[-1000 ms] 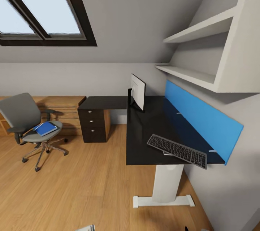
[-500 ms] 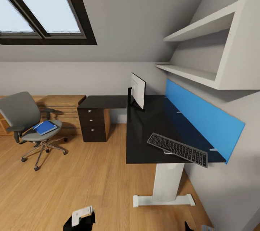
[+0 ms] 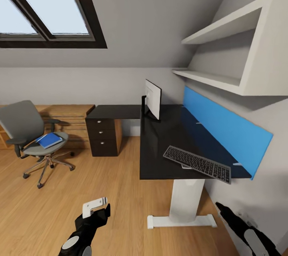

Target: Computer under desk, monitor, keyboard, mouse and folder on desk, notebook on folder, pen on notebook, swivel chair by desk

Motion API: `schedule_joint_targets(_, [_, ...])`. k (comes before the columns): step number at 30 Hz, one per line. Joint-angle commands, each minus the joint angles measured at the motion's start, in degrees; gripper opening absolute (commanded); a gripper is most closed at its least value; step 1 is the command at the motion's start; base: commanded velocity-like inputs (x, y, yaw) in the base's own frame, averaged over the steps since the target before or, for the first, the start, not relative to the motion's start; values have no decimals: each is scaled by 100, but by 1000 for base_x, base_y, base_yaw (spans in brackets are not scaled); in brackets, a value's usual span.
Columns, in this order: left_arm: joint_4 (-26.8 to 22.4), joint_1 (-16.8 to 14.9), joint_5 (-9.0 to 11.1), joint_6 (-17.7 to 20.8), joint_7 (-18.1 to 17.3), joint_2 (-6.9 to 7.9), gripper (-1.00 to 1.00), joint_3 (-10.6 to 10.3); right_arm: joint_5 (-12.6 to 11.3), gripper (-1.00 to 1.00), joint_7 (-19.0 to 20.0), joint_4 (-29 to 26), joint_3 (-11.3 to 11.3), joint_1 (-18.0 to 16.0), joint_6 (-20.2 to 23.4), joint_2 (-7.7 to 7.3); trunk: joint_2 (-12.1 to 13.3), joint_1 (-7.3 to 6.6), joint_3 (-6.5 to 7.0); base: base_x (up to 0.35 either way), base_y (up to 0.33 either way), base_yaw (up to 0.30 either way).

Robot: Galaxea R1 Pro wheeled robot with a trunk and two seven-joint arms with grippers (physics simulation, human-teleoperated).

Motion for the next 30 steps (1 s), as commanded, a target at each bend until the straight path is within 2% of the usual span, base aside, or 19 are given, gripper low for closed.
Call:
schedule_joint_targets(1, [-14,-28,61,23,52,0,100,-7,-205,100,20,-23,-24,-10,120,-48,-46,23,-25,0,0,0])
schedule_joint_targets(2, [-19,-47,62,27,50,0,100,-7,-364,100,20,-37,-25,-19,181,-94,-86,45,-42,0,0,0])
schedule_joint_targets(3, [-25,-75,65,33,49,0,100,-8,-668,100,20,-58,-26,-41,269,-187,-126,67,-60,0,0,0])
schedule_joint_targets(7, [-28,-104,82,39,47,0,100,8,-1202,100,22,-79,-27,-69,365,-359,-286,155,-132,0,0,0])
schedule_joint_targets(8, [-10,-116,189,41,46,0,100,40,-1552,100,23,-77,-27,-80,398,-496,-326,177,-150,0,0,0])
schedule_joint_targets(13, [-4,-122,323,42,46,0,100,68,-1729,100,34,-78,-26,-88,384,-596,-527,287,-240,0,0,0])
schedule_joint_targets(16, [1,-124,357,43,45,0,100,70,-1752,100,57,-98,-1,-90,376,-620,-647,353,-294,0,0,0])
schedule_joint_targets(19, [7,-124,361,34,45,0,100,58,-1714,100,98,-245,36,-89,372,-632,-647,353,-294,0,0,0])
schedule_joint_targets(22, [15,-124,357,20,45,0,100,50,-1333,100,87,-663,167,-87,361,-629,-647,353,-294,0,0,0])
schedule_joint_targets(23, [23,-125,356,9,45,0,100,52,-752,100,11,-987,267,-85,348,-626,-647,353,-294,0,0,0])
schedule_joint_targets(24, [27,-125,356,7,45,0,100,52,-528,100,-37,-1086,287,-85,347,-624,-647,353,-294,0,0,0])
schedule_joint_targets(25, [42,-125,354,6,45,7,100,52,-84,100,-165,-1262,314,-84,346,-615,-647,353,-294,0,0,0])
schedule_joint_targets(28, [76,-125,350,2,45,17,100,53,466,100,-433,-1476,329,-84,340,-600,-647,353,-294,31,0,0])
schedule_joint_targets(29, [92,-125,349,1,45,21,100,53,703,100,-637,-1588,337,-84,325,-589,-647,353,-294,140,0,0])
schedule_joint_targets(30, [102,-125,348,1,45,22,100,53,789,100,-741,-1634,339,-84,304,-582,-647,353,-294,176,0,0])
